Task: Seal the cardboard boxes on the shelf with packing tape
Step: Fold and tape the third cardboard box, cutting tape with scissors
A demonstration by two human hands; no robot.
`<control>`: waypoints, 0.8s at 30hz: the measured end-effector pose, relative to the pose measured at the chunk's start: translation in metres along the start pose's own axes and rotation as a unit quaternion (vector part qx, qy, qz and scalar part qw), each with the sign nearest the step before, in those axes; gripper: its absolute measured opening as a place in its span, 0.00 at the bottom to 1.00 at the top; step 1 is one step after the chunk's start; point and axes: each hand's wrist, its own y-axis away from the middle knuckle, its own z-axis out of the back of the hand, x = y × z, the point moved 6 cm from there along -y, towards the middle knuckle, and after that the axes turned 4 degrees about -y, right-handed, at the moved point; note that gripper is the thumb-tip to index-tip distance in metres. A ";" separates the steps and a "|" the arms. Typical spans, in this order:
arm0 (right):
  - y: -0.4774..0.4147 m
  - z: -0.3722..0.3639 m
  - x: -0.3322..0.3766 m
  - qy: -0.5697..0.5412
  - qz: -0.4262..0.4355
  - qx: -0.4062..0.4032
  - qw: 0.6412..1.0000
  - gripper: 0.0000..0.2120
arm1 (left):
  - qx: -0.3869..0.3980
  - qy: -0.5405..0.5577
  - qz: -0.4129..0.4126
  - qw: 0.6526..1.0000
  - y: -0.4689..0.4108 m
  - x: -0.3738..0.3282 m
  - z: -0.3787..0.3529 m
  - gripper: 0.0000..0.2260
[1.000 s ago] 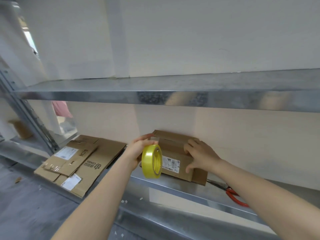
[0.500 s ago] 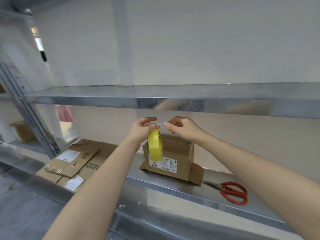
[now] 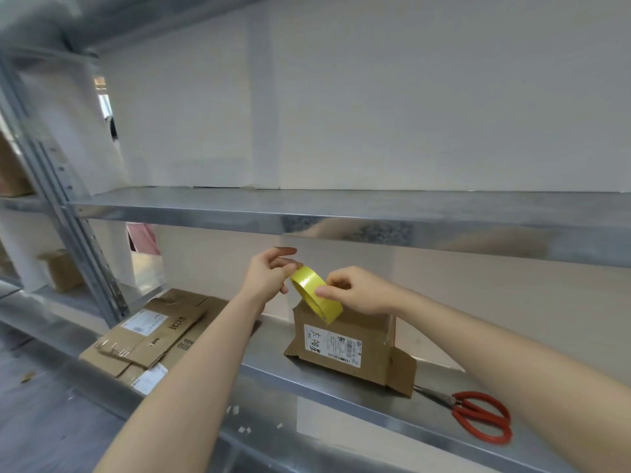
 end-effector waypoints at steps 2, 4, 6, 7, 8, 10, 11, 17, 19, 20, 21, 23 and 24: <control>-0.011 -0.001 -0.003 0.028 -0.013 -0.008 0.999 0.19 | -0.005 0.011 0.000 1.000 -0.013 0.009 0.004 0.13; -0.022 -0.002 -0.007 0.060 -0.022 -0.017 0.998 0.20 | 0.002 0.020 0.006 1.000 -0.031 0.019 0.005 0.12; -0.036 -0.005 -0.011 0.086 -0.044 -0.019 0.995 0.21 | 0.017 0.028 0.003 0.999 -0.052 0.030 0.005 0.11; -0.043 -0.005 -0.014 0.096 -0.060 -0.018 0.993 0.21 | 0.019 0.034 0.002 0.999 -0.061 0.034 0.004 0.10; -0.050 -0.005 -0.016 0.101 -0.080 -0.015 0.991 0.21 | 0.021 0.041 0.003 0.999 -0.072 0.039 0.004 0.09; -0.068 -0.006 -0.020 0.097 -0.122 -0.022 0.988 0.19 | 0.025 0.049 0.008 0.998 -0.097 0.048 0.005 0.07; -0.075 -0.005 -0.020 0.098 -0.138 -0.033 0.985 0.19 | 0.033 0.056 0.007 0.998 -0.110 0.053 0.004 0.07; -0.100 -0.012 -0.012 0.092 -0.244 -0.130 0.957 0.21 | 0.133 0.075 0.030 0.988 -0.158 0.085 -0.009 0.07; -0.099 -0.016 -0.009 0.086 -0.289 -0.150 0.942 0.21 | 0.159 0.082 0.045 0.983 -0.163 0.091 -0.017 0.06; -0.098 -0.021 -0.008 0.081 -0.316 -0.155 0.932 0.21 | 0.177 0.083 0.050 0.980 -0.164 0.093 -0.021 0.06; -0.098 -0.026 -0.005 0.079 -0.339 -0.160 0.924 0.20 | 0.194 0.082 0.049 0.976 -0.165 0.094 -0.025 0.07; -0.098 -0.030 0.008 0.093 -0.351 -0.170 0.916 0.20 | 0.229 0.085 0.033 0.969 -0.162 0.091 -0.033 0.08; -0.099 -0.031 0.015 0.107 -0.349 -0.172 0.915 0.20 | 0.238 0.091 0.031 0.967 -0.159 0.090 -0.034 0.09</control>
